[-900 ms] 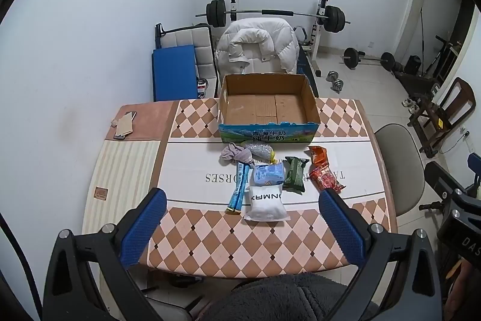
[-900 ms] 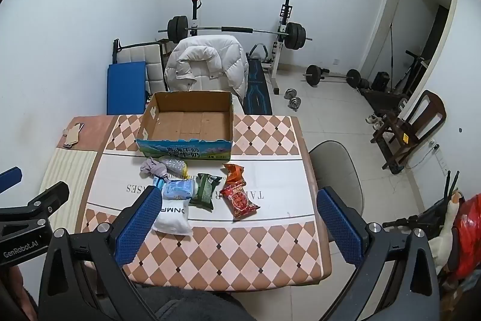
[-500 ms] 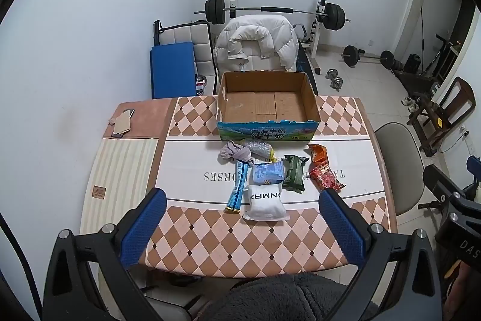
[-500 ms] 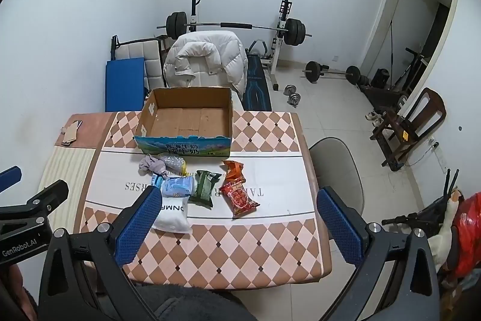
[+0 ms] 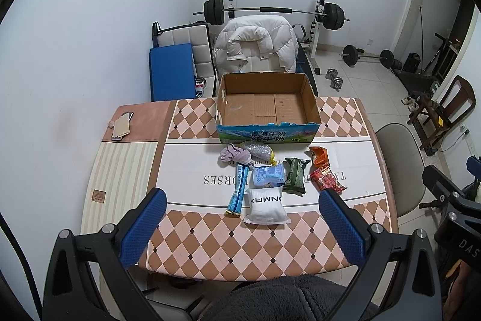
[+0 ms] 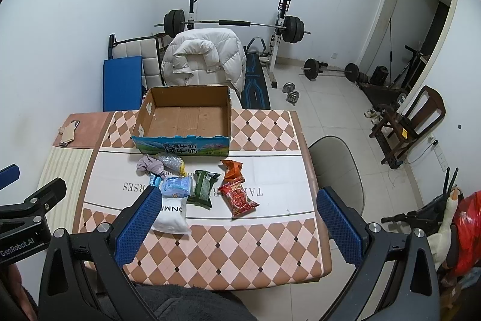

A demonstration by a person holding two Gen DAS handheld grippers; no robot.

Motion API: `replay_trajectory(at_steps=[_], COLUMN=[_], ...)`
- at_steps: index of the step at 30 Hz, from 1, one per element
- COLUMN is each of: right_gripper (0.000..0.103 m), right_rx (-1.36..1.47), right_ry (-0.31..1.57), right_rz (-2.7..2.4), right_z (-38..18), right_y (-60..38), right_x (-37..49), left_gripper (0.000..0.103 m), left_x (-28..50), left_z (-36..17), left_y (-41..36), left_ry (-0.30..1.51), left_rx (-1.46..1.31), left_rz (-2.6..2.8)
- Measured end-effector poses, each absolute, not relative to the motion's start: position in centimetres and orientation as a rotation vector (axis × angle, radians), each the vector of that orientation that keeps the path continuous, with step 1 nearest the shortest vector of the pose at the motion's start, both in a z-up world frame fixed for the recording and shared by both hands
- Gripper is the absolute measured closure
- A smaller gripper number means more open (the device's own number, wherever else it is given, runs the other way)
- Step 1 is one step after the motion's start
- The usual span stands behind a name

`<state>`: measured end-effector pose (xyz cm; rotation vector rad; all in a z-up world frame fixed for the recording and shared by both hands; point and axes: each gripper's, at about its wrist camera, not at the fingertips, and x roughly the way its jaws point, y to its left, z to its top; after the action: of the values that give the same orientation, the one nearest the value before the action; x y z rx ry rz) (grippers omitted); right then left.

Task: Organize soft objects

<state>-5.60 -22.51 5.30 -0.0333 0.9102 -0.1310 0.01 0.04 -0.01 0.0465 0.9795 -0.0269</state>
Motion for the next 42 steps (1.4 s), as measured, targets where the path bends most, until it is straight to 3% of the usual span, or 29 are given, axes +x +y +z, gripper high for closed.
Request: replay_trajectory(at_steps=[42], right_gripper=[0.0], right_rx=[-0.024], right_ry=[0.926], right_rz=[-0.126], right_z=[5.1], right_y=[-22.0], right_x=[-4.5], left_gripper=[0.0], left_x=[0.9], left_z=[-0.8], left_y=[-0.1], left_ry=[0.981], left_rx=[0.048], left_rz=[-0.022])
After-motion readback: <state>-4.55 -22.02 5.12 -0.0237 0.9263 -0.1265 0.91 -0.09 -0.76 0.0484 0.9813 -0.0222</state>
